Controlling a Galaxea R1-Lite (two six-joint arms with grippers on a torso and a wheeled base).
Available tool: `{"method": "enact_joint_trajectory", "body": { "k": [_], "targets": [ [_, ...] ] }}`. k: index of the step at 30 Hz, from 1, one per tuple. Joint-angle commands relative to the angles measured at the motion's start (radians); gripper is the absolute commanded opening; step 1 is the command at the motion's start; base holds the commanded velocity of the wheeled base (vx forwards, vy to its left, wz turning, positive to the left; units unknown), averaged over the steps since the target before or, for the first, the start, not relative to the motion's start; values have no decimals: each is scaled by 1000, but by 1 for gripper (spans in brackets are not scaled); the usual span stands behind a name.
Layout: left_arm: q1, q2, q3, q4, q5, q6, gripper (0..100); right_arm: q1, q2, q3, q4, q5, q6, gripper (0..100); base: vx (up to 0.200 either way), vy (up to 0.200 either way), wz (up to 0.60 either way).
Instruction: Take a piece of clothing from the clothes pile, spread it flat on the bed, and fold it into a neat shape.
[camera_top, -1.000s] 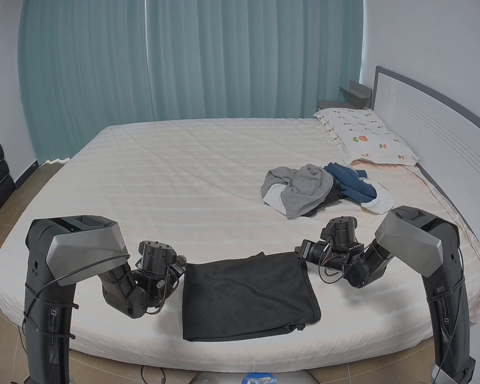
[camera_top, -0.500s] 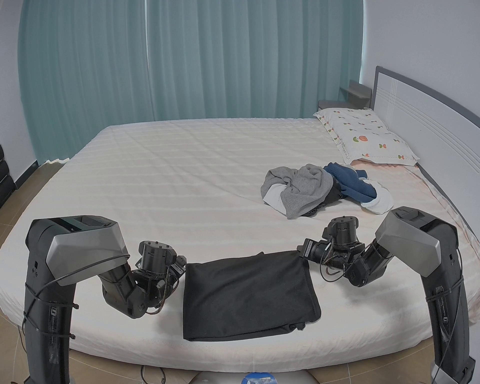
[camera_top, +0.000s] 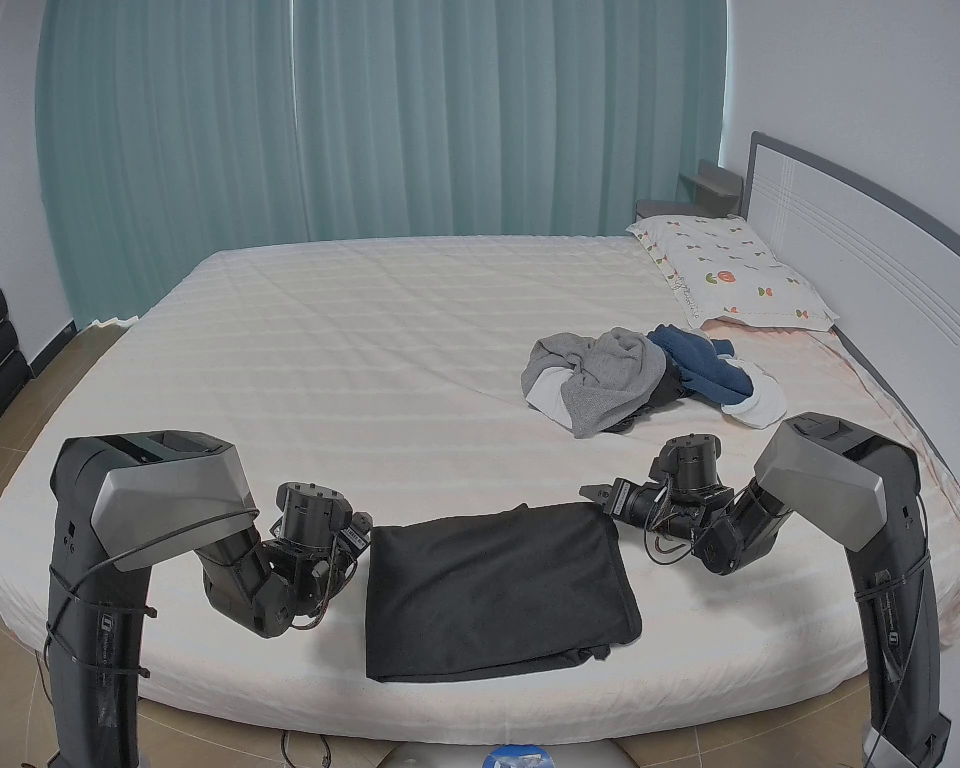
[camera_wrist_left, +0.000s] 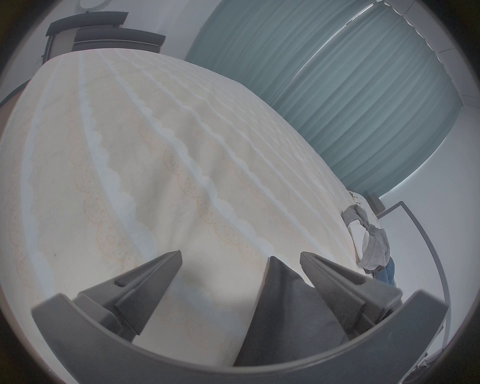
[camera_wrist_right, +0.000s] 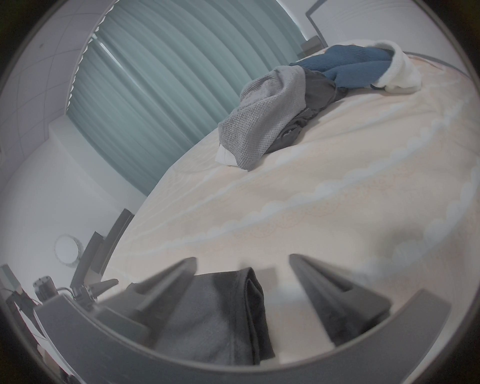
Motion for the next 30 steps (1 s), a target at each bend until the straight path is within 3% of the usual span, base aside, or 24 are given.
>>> {"method": "enact_joint_trajectory", "body": {
  "k": [1,10,11,17,25,30],
  "targets": [
    [0,-21,28,-11,-20,-1,100,-25,-126,107,-2,14,80,100,0,0,0],
    [-12,-49,58,-13,-55,-4,100,-63,-322,463,-83,31,169,100,-22,0,0],
    [-18,-58,63,-14,-58,-6,100,-84,-365,579,-156,46,195,100,-200,0,0],
    [-29,-82,95,-13,-63,-9,100,-167,-393,843,-423,97,233,100,-200,0,0],
    [-47,-88,106,-14,-73,-7,100,-241,-296,900,-583,167,256,100,-25,0,0],
    [-47,-88,90,-14,-159,2,100,-241,-236,895,-644,198,257,100,0,0,0]
  ]
}}
